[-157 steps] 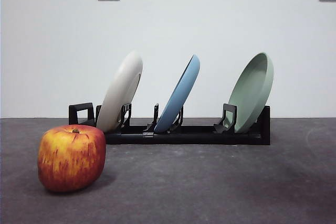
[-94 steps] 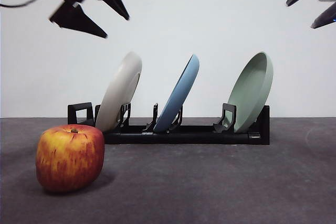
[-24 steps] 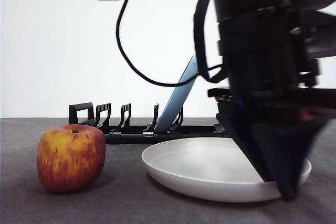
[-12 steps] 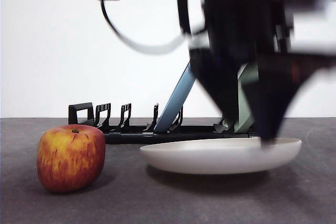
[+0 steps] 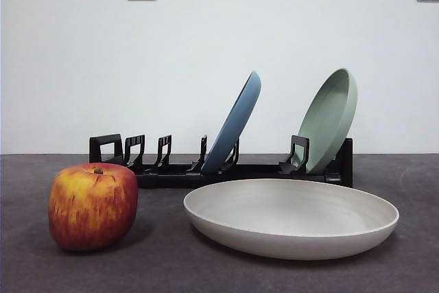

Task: Take the yellow plate from the plate rack,put the plate on the table,take the apple from the table,put the apple in the plate

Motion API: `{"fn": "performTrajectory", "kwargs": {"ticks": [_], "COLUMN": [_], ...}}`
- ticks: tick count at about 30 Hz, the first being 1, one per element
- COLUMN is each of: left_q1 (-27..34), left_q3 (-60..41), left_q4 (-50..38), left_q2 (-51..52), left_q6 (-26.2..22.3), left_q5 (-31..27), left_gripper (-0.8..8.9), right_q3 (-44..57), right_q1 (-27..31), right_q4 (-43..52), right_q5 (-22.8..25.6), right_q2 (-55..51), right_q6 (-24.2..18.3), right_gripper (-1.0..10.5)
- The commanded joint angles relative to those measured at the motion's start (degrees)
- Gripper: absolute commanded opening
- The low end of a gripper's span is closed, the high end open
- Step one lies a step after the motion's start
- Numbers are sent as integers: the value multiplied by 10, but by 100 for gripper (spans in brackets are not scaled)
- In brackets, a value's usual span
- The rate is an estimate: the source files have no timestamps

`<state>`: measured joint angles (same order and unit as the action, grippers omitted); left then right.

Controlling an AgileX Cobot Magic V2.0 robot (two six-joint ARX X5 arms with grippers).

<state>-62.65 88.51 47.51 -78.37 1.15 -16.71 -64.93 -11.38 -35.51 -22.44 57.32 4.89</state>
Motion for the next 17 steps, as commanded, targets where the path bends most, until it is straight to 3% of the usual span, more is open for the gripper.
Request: {"fn": "performTrajectory", "kwargs": {"ticks": [1,7,13,17], "left_q1": [9,17,17,16], "left_q3": [-1,-1,-1,-1], "left_q4": [-1,4,41,79], "left_q2": [68,191,272,304], "left_q6": [6,5,6,23], "left_q5": [-54,-172,-245,-286], "left_gripper": [283,283,282,282], "right_q3": [-2,-2,-21,-66], "right_q1": [-45,-166,-283,-342], "right_q4": [3,12,37,36], "right_q5": [-1,8,39,93], "right_q2": [20,92,195,270], "right_q6": [2,2,-1,-21], "right_gripper": [516,514,514,514]}}
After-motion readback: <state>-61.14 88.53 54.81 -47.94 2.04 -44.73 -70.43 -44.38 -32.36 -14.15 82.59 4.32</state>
